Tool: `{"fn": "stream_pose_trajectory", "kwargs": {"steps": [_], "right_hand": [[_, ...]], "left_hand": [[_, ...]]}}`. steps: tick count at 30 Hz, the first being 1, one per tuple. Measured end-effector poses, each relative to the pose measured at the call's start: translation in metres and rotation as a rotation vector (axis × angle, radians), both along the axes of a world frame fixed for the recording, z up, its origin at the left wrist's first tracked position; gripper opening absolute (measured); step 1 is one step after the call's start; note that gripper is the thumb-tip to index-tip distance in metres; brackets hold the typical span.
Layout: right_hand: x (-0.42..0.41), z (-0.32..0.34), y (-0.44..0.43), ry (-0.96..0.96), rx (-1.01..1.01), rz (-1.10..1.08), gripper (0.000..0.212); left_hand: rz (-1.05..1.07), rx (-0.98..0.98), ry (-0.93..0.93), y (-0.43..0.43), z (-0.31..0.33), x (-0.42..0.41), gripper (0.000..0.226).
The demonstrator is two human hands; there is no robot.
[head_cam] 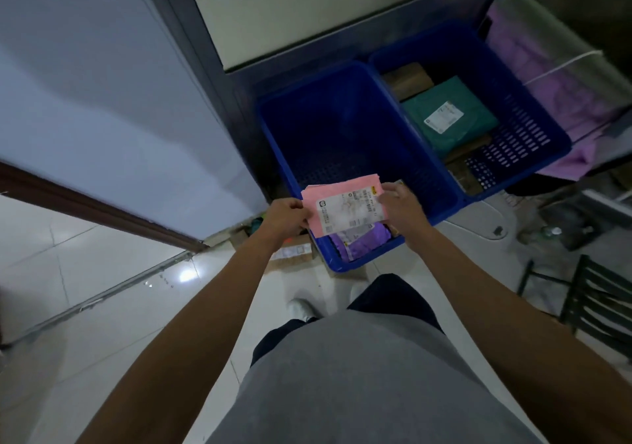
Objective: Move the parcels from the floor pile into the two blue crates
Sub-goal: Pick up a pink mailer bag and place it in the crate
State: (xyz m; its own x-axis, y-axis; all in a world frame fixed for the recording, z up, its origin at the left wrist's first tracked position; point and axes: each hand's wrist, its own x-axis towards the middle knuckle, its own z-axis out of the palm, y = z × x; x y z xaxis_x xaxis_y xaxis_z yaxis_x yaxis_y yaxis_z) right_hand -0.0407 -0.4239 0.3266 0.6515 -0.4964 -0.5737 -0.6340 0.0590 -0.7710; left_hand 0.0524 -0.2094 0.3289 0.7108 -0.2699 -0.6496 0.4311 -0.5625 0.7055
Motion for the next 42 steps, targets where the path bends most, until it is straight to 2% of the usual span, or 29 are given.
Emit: {"fn": "stream_pose_trajectory", "kwargs": {"steps": [5,10,13,17,21,24,28,31,34,36,39,42], "right_hand": [[0.008,0.002,-0.008,0.008,-0.010,0.028,0.032],[0.017,-0.005,-0.034,0.052,0.003,0.084,0.033],[0.024,-0.010,-0.058,0.096,-0.041,0.187,0.039],[0.038,-0.018,-0.090,0.152,-0.048,0.306,0.047],[0.052,-0.036,-0.116,0.191,-0.047,0.418,0.040],[0.060,-0.056,-0.131,0.257,-0.034,0.513,0.040],[0.065,-0.086,-0.141,0.337,-0.001,0.599,0.058],[0.065,-0.115,-0.143,0.390,0.024,0.636,0.062],[0.063,-0.148,-0.141,0.448,0.025,0.668,0.069],[0.064,-0.171,-0.138,0.494,0.036,0.677,0.063],[0.061,-0.209,-0.134,0.548,0.036,0.693,0.046],[0.059,-0.235,-0.129,0.559,0.031,0.710,0.066]], "left_hand": [[0.032,-0.014,0.024,-0.009,-0.006,0.007,0.019],[0.119,-0.022,0.112,-0.033,-0.011,0.003,0.010],[0.223,-0.026,0.166,-0.055,-0.020,0.002,0.013],[0.261,0.009,0.207,-0.090,-0.023,-0.002,0.009],[0.348,0.046,0.257,-0.120,-0.041,-0.002,0.017],[0.403,0.091,0.293,-0.137,-0.060,-0.003,0.022],[0.455,0.130,0.341,-0.151,-0.088,-0.007,0.033],[0.481,0.144,0.369,-0.157,-0.118,-0.007,0.036],[0.504,0.175,0.396,-0.160,-0.155,-0.008,0.021],[0.507,0.198,0.404,-0.160,-0.176,-0.008,0.012],[0.509,0.221,0.424,-0.158,-0.207,-0.010,0.031],[0.494,0.250,0.436,-0.157,-0.229,-0.015,0.035]]}}
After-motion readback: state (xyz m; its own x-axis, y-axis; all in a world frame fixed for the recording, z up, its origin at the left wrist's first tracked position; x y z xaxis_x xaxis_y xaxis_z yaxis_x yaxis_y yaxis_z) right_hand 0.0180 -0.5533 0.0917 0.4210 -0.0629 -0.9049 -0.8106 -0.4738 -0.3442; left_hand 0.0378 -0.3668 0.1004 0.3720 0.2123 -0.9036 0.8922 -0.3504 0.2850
